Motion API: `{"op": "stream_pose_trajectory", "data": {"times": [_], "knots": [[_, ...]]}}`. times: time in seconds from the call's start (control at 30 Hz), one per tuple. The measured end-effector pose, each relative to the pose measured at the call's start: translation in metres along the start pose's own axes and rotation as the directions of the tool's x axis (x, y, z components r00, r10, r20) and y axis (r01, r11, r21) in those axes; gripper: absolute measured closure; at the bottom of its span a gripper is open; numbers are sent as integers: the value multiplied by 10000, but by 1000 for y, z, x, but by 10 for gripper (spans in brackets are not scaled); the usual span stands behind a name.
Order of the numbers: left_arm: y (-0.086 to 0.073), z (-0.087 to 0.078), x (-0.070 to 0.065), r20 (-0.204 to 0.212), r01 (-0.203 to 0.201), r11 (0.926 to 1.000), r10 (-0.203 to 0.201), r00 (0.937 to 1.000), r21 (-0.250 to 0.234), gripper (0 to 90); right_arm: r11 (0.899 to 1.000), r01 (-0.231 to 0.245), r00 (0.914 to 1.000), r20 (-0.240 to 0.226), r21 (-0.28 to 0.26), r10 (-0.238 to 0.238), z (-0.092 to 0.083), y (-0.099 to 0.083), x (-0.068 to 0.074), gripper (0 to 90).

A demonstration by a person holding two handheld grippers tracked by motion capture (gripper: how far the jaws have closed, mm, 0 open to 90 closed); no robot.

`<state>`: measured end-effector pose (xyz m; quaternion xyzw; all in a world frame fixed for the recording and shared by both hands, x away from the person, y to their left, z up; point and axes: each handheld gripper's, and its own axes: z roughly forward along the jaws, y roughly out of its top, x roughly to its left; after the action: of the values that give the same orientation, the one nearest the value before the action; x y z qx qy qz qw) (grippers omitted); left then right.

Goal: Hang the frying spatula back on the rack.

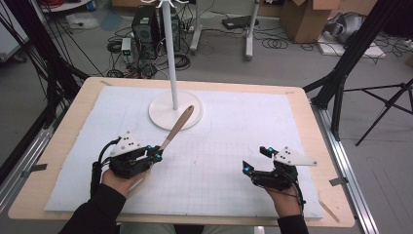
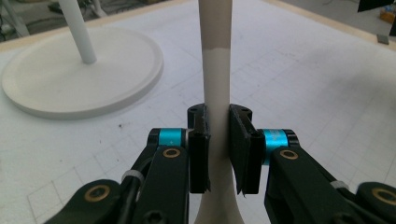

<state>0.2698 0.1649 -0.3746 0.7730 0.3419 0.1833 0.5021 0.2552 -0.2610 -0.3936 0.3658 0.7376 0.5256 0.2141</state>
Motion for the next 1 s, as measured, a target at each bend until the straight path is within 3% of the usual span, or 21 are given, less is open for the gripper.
{"op": "stream_pose_trajectory", "data": {"times": [0.07,0.13,0.2,0.3,0.43,0.47,0.53,0.63,0.67,0.7,0.73,0.9,0.93,1.0], "knots": [[-1,-5,-4,-101,72,9983,-78,9999,-578,778,10000,16,9998,-219,48,-15,5,4,8,169],[-2,-7,-5,-163,91,9971,-103,9998,-751,778,10000,70,9996,-271,16,-70,7,6,10,169],[-4,-11,-8,-223,224,9925,-252,9994,-1201,778,10000,55,9981,-605,-80,-60,15,16,19,169],[-6,-12,-10,-329,229,9907,-276,9991,-1340,778,9998,108,9970,-763,-145,-118,21,23,23,169],[-6,-14,-13,-319,187,9882,-238,9992,-1517,778,9993,316,9920,-1217,-221,-340,38,43,37,172],[-5,-15,-15,-318,181,9868,-235,9992,-1612,777,9990,381,9877,-1510,-249,-414,48,55,45,173],[-5,-16,-15,-319,141,9864,-196,9993,-1637,778,9986,438,9861,-1587,-312,-482,52,59,47,174],[-3,-19,-19,-350,53,9833,-119,9993,-1817,778,9976,593,9790,-1933,-353,-650,64,75,59,174],[-3,-20,-21,-386,2,9802,-80,9992,-1982,778,9967,708,9722,-2207,-400,-779,73,85,69,174],[-3,-20,-21,-386,2,9802,-80,9992,-1982,778,9967,708,9722,-2207,-400,-779,73,85,69,174],[-2,-21,-23,-350,8,9780,-83,9994,-2088,778,9962,761,9658,-2454,-420,-841,81,92,77,174],[0,-20,-29,-308,-141,9786,80,9995,-2054,777,9957,780,9588,-2697,-501,-887,93,102,88,200],[0,-18,-32,-295,-241,9786,184,9994,-2046,777,9959,689,9530,-2915,-579,-829,97,105,92,240],[1,-17,-35,-271,-327,9788,278,9992,-2020,777,9965,583,9495,-3051,-594,-737,101,107,95,261]]}}
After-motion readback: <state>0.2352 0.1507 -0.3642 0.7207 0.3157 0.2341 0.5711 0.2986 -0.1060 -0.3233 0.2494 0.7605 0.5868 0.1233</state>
